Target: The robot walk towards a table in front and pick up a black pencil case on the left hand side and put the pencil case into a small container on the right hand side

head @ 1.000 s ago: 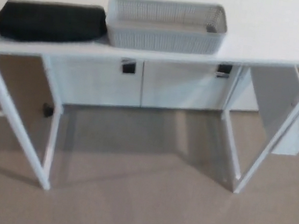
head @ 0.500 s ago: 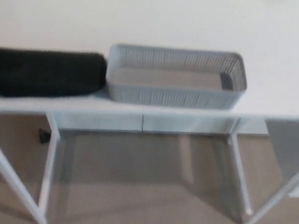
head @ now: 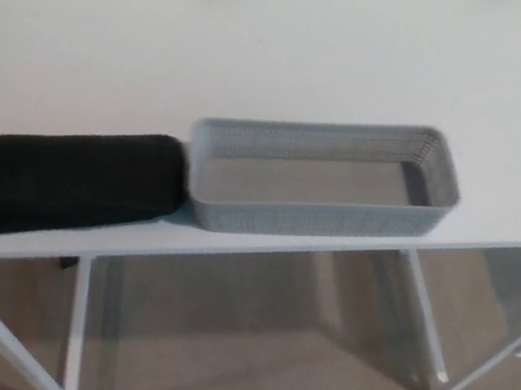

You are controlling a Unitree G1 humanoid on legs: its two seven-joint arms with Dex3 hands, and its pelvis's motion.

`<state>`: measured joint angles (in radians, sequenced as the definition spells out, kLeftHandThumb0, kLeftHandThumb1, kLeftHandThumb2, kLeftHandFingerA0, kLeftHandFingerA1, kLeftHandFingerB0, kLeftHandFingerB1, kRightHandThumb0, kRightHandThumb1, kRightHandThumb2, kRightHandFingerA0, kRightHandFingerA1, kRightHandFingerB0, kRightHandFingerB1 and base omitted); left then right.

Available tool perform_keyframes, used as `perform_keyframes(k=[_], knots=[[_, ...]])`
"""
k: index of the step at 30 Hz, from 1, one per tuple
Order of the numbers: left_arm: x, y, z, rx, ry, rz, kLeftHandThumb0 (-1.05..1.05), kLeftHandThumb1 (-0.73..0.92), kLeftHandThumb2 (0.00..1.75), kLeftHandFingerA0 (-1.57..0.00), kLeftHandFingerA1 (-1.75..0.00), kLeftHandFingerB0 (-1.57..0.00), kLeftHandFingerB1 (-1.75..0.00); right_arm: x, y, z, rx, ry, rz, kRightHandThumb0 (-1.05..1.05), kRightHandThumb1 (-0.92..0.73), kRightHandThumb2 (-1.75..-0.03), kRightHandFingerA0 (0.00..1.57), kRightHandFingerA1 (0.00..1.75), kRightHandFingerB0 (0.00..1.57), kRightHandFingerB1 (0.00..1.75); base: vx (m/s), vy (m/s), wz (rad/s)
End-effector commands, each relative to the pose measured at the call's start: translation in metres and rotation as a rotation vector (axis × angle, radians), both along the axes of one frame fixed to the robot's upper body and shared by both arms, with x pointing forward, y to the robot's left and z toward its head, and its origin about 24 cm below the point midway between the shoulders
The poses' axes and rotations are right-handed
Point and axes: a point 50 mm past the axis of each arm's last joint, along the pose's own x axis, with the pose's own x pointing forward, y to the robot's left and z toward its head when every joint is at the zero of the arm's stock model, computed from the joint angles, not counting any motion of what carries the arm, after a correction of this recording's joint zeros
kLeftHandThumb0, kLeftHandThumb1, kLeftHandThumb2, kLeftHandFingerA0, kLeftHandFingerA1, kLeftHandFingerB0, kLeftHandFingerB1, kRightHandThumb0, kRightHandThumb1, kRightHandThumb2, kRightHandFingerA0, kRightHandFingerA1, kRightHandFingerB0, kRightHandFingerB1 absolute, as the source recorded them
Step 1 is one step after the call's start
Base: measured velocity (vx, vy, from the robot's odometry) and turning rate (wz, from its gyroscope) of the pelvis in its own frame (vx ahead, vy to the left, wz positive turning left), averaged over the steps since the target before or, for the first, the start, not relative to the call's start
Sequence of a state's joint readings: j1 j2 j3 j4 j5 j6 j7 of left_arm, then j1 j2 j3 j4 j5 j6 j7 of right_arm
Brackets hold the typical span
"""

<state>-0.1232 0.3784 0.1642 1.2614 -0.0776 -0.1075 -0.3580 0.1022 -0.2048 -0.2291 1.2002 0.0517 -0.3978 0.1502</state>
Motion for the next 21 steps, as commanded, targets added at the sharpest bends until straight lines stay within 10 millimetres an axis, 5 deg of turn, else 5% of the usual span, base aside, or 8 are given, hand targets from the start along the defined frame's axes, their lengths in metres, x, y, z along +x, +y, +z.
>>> perform_keyframes(k=[1,6,7,9,10,14,20,21], knots=[[-0.017,0.01,-0.001,0.078,0.151,-0.124,-0.17,0.51,0.55,-0.5,-0.43,-0.31,-0.34,-0.008,-0.008,0.003,-0.013,0.0,-0.014,-0.32,-0.48,-0.54,0.48,0.43,0.28,0.34,-0.07,0.121,0.13],[-0.031,0.02,0.003,0.072,0.185,-0.145,-0.19,0.49,0.54,-0.65,-0.51,-0.28,-0.34,-0.014,-0.007,0.001,-0.012,0.018,-0.016,-0.3,-0.48,-0.54,0.47,0.43,0.28,0.34,-0.03,0.04,0.03],[-0.034,0.022,0.004,0.076,0.19,-0.154,-0.17,0.34,0.84,-0.55,-0.67,-0.15,-0.5,-0.016,-0.006,0.001,-0.012,0.021,-0.01,-0.32,-0.48,-0.54,0.47,0.44,0.28,0.34,-0.1,-0.035,0.05],[-0.034,0.022,0.004,0.077,0.192,-0.158,-0.17,0.34,0.84,-0.55,-0.67,-0.15,-0.5,-0.016,-0.006,0.001,-0.013,0.021,-0.008,-0.32,-0.48,-0.54,0.47,0.44,0.28,0.34,-0.12,-0.044,0.09],[-0.037,0.024,0.005,0.074,0.202,-0.162,-0.27,0.5,0.57,-0.52,-0.46,-0.25,-0.33,-0.019,-0.005,-0.001,-0.009,0.031,-0.01,-0.32,-0.48,-0.54,0.47,0.43,0.28,0.34,-0.06,-0.057,0.09],[-0.046,0.029,0.008,0.021,0.181,-0.121,-0.18,0.48,0.56,-0.65,-0.54,-0.26,-0.35,-0.024,-0.003,-0.003,-0.007,0.058,-0.011,-0.31,-0.49,-0.54,0.46,0.43,0.28,0.33,0.0,0.0,0.0],[-0.061,0.037,0.014,-0.048,0.06,0.018,-0.07,0.49,0.54,-0.55,-0.52,-0.31,-0.37,-0.021,-0.008,-0.002,-0.024,0.077,-0.007,-0.34,-0.48,-0.54,0.44,0.42,0.28,0.33,0.04,0.0,0.0],[-0.069,0.043,0.017,-0.077,0.031,0.102,-0.07,0.37,0.86,-0.32,-0.6,-0.16,-0.51,-0.02,-0.009,-0.001,-0.025,0.061,-0.007,-0.31,-0.48,-0.54,0.45,0.43,0.29,0.34,0.0,0.0,0.0]])
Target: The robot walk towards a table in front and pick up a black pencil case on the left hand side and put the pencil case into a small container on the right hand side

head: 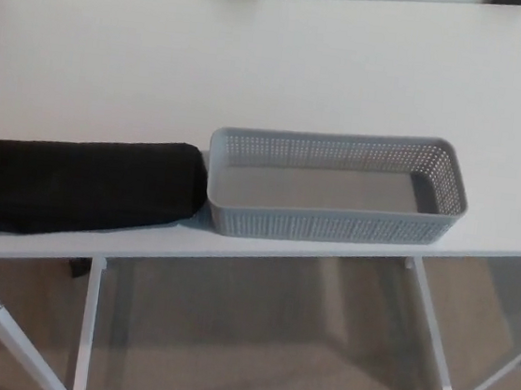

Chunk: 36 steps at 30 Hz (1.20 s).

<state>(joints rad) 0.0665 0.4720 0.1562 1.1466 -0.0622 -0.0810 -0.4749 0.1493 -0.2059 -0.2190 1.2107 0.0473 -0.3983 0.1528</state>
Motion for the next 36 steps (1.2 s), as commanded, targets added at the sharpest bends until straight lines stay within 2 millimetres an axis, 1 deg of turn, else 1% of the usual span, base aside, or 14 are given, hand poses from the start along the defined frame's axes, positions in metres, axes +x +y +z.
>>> perform_keyframes(k=[1,4,11,12,13,14,15,19,22,25,29,31,32,36], knots=[[-0.018,0.017,0.012,-0.062,-0.1,0.167,-0.1,0.38,0.87,-0.33,-0.6,-0.16,-0.51,0.0,-0.009,0.004,-0.033,0.003,0.001,-0.33,-0.49,-0.54,0.47,0.43,0.29,0.34,0.0,0.0,0.0],[-0.025,0.025,0.017,-0.051,-0.136,0.248,-0.12,0.51,0.54,-0.47,-0.42,-0.29,-0.34,-0.002,-0.008,0.003,-0.026,-0.002,0.0,-0.33,-0.48,-0.54,0.46,0.43,0.29,0.34,0.0,0.0,0.0],[-0.02,0.027,0.026,-0.03,-0.328,0.342,-0.14,0.48,0.54,-0.48,-0.44,-0.27,-0.33,-0.002,-0.006,0.003,-0.037,-0.005,0.002,-0.32,-0.48,-0.54,0.47,0.42,0.29,0.34,0.0,0.0,0.0],[-0.019,0.029,0.03,-0.032,-0.38,0.38,-0.09,0.36,0.85,-0.28,-0.59,-0.11,-0.49,-0.002,-0.006,0.004,-0.033,-0.01,-0.004,-0.32,-0.48,-0.54,0.46,0.43,0.29,0.34,0.0,0.0,0.0],[-0.018,0.032,0.033,-0.033,-0.433,0.426,-0.09,0.36,0.85,-0.28,-0.59,-0.11,-0.49,-0.002,-0.006,0.004,-0.029,-0.015,-0.01,-0.32,-0.48,-0.54,0.46,0.43,0.29,0.34,0.0,0.0,0.0],[-0.014,0.037,0.041,0.008,-0.491,0.433,-0.14,0.36,0.85,-0.26,-0.6,-0.1,-0.49,0.0,-0.006,0.004,-0.029,-0.023,-0.011,-0.32,-0.48,-0.54,0.45,0.43,0.29,0.34,0.0,0.0,0.0],[-0.01,0.043,0.053,0.059,-0.562,0.447,-0.19,0.5,0.55,-0.19,-0.41,-0.16,-0.28,0.002,-0.006,0.004,-0.027,-0.028,-0.011,-0.32,-0.49,-0.54,0.44,0.44,0.28,0.34,0.0,0.0,0.0],[0.006,0.056,0.101,0.225,-0.811,0.513,-0.15,0.51,0.56,-0.16,-0.4,-0.11,-0.24,0.013,-0.008,0.007,-0.027,-0.06,-0.014,-0.31,-0.49,-0.54,0.45,0.44,0.28,0.34,0.0,0.0,0.0],[0.025,0.061,0.174,0.527,-0.986,0.313,-0.41,0.46,0.64,-0.07,-0.29,-0.06,-0.19,0.016,-0.009,0.008,-0.042,-0.051,-0.005,-0.32,-0.49,-0.54,0.46,0.42,0.29,0.34,0.0,0.0,0.0],[0.059,0.03,0.26,0.647,-1.276,-0.032,-0.55,0.34,0.73,0.0,-0.15,-0.01,-0.18,0.021,-0.009,0.008,-0.049,-0.054,0.001,-0.32,-0.49,-0.54,0.45,0.42,0.29,0.33,0.0,0.0,0.0],[0.086,-0.01,0.304,0.69,-1.361,-0.279,-0.72,0.39,0.85,0.0,-0.16,0.0,-0.21,0.021,-0.009,0.008,-0.059,-0.046,-0.002,-0.31,-0.49,-0.54,0.45,0.42,0.3,0.34,0.0,0.0,0.0],[0.097,-0.028,0.316,0.706,-1.375,-0.387,-0.82,0.48,0.6,0.0,-0.07,0.0,-0.15,0.02,-0.009,0.008,-0.065,-0.045,-0.001,-0.32,-0.49,-0.54,0.46,0.42,0.31,0.34,0.0,0.0,0.0],[0.12,-0.047,0.323,0.705,-1.379,-0.501,-0.9,0.53,0.97,0.0,-0.19,0.0,-0.11,0.019,-0.009,0.008,-0.051,-0.056,-0.008,-0.31,-0.48,-0.54,0.46,0.42,0.3,0.34,0.0,0.0,0.0],[0.151,-0.066,0.327,0.701,-1.287,-0.641,-0.79,0.5,0.96,0.0,-0.19,0.0,-0.14,0.023,-0.009,0.01,-0.062,-0.072,0.005,-0.32,-0.48,-0.54,0.47,0.42,0.3,0.34,0.0,-0.002,0.02]])
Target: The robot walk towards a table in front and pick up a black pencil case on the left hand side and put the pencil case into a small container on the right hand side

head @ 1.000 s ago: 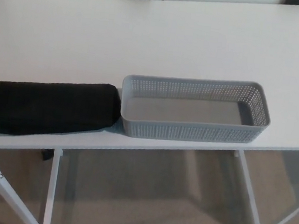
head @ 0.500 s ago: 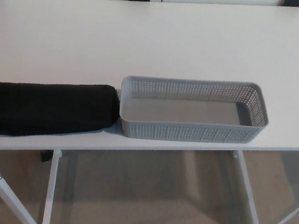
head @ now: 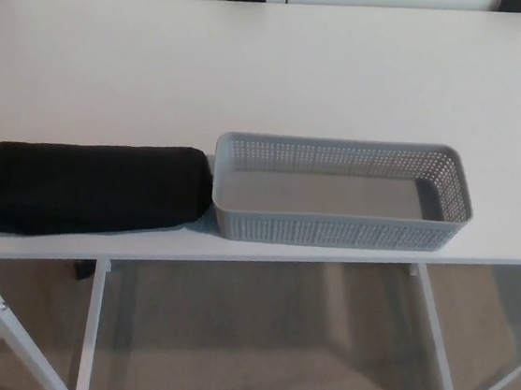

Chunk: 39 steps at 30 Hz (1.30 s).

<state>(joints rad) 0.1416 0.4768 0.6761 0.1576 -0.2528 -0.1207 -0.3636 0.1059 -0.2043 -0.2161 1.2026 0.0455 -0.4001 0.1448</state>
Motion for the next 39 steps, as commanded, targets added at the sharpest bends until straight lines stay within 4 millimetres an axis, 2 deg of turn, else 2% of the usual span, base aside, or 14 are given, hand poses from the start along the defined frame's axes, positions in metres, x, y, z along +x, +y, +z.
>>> perform_keyframes(k=[1,2,3,5,6,15,26,33,39], knots=[[0.069,-0.094,0.115,0.617,-0.11,-0.366,-0.75,0.51,0.93,0.0,-0.07,0.0,-0.04,0.004,-0.011,0.007,-0.055,-0.027,-0.012,-0.31,-0.48,-0.54,0.46,0.42,0.3,0.34,0.0,0.0,0.0],[0.076,-0.099,0.116,0.642,-0.087,-0.384,-0.75,0.51,0.93,0.0,-0.07,0.0,-0.04,0.006,-0.011,0.007,-0.054,-0.031,-0.015,-0.31,-0.48,-0.54,0.46,0.42,0.3,0.34,0.0,0.0,0.0],[0.081,-0.102,0.116,0.67,-0.071,-0.406,-0.91,0.39,0.63,0.0,-0.04,0.0,-0.07,0.008,-0.011,0.008,-0.054,-0.037,-0.013,-0.32,-0.48,-0.54,0.47,0.43,0.3,0.34,0.0,0.0,0.0],[0.086,-0.107,0.115,0.681,-0.056,-0.43,-0.84,0.37,0.63,0.0,-0.07,0.0,-0.12,0.011,-0.013,0.009,-0.055,-0.042,-0.011,-0.32,-0.48,-0.54,0.47,0.43,0.3,0.34,0.0,0.0,0.0],[0.088,-0.113,0.112,0.709,0.001,-0.453,-0.68,0.41,0.8,0.0,0.0,0.0,-0.03,0.013,-0.014,0.01,-0.049,-0.044,-0.014,-0.31,-0.48,-0.54,0.47,0.43,0.3,0.34,0.0,0.0,0.0],[0.113,-0.136,0.099,0.799,0.183,-0.507,-0.57,0.36,0.73,0.0,-0.08,0.0,-0.11,0.018,-0.017,0.015,-0.077,-0.064,0.019,-0.32,-0.48,-0.54,0.47,0.43,0.3,0.34,0.0,0.0,0.0],[0.138,-0.143,0.067,0.928,0.381,-0.499,-0.56,0.35,0.74,0.0,-0.13,0.0,-0.12,0.019,-0.015,0.015,-0.087,-0.067,0.034,-0.31,-0.47,-0.54,0.46,0.44,0.31,0.35,0.0,0.0,0.0],[0.14,-0.143,0.049,0.971,0.485,-0.515,-0.63,0.38,0.76,0.0,-0.06,0.0,-0.05,0.019,-0.015,0.015,-0.095,-0.065,0.039,-0.32,-0.48,-0.54,0.48,0.45,0.3,0.35,0.0,0.0,0.0],[0.136,-0.147,0.043,1.059,0.588,-0.524,-0.68,0.41,0.76,0.0,0.0,0.0,-0.01,0.018,-0.017,0.015,-0.09,-0.062,0.031,-0.32,-0.48,-0.54,0.47,0.45,0.3,0.35,0.0,0.0,0.0]])
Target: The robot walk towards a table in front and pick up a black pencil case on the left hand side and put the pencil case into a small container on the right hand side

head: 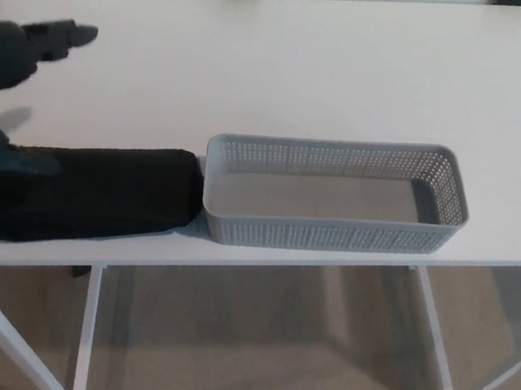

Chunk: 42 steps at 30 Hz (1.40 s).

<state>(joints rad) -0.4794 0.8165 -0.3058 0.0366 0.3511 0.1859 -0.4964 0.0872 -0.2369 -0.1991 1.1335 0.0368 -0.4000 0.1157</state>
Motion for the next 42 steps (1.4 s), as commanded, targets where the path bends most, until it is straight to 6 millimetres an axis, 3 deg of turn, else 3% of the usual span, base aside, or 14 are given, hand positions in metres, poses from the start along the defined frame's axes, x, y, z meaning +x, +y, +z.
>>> perform_keyframes(k=[1,9,10,19,30,42], knots=[[-0.003,0.004,-0.003,0.156,0.069,0.053,-0.67,0.41,0.76,0.0,0.0,0.0,-0.01,-0.004,-0.006,0.002,-0.021,0.011,-0.007,-0.32,-0.48,-0.54,0.47,0.44,0.3,0.35,0.0,0.0,0.0],[-0.003,-0.002,-0.006,0.275,0.219,0.081,-0.59,0.39,0.73,0.0,0.0,0.0,0.0,-0.005,-0.006,0.001,-0.013,0.012,-0.018,-0.3,-0.49,-0.54,0.45,0.44,0.29,0.35,0.0,0.0,0.0],[-0.003,-0.004,-0.007,0.279,0.229,0.08,-0.58,0.38,0.52,0.0,0.0,0.0,0.0,-0.005,-0.006,0.001,-0.015,0.012,-0.014,-0.3,-0.49,-0.54,0.44,0.44,0.29,0.35,0.0,0.0,0.0],[0.001,-0.02,-0.012,0.351,0.242,0.07,-0.73,0.42,0.54,0.0,0.0,0.0,0.0,-0.005,-0.005,0.0,-0.02,0.014,-0.022,-0.31,-0.48,-0.54,0.46,0.45,0.3,0.35,0.0,0.0,0.0],[0.021,-0.028,-0.037,0.464,0.258,0.111,-0.84,0.42,0.57,0.0,0.0,0.0,0.0,-0.005,-0.005,0.001,-0.02,0.007,-0.026,-0.29,-0.49,-0.54,0.46,0.43,0.29,0.35,0.0,0.0,0.0],[0.037,-0.009,-0.067,0.558,0.263,0.213,-0.87,0.43,0.55,0.0,0.0,0.0,0.0,-0.003,-0.003,0.002,-0.032,-0.008,-0.011,-0.33,-0.49,-0.54,0.47,0.42,0.3,0.34,0.0,0.0,0.0]])
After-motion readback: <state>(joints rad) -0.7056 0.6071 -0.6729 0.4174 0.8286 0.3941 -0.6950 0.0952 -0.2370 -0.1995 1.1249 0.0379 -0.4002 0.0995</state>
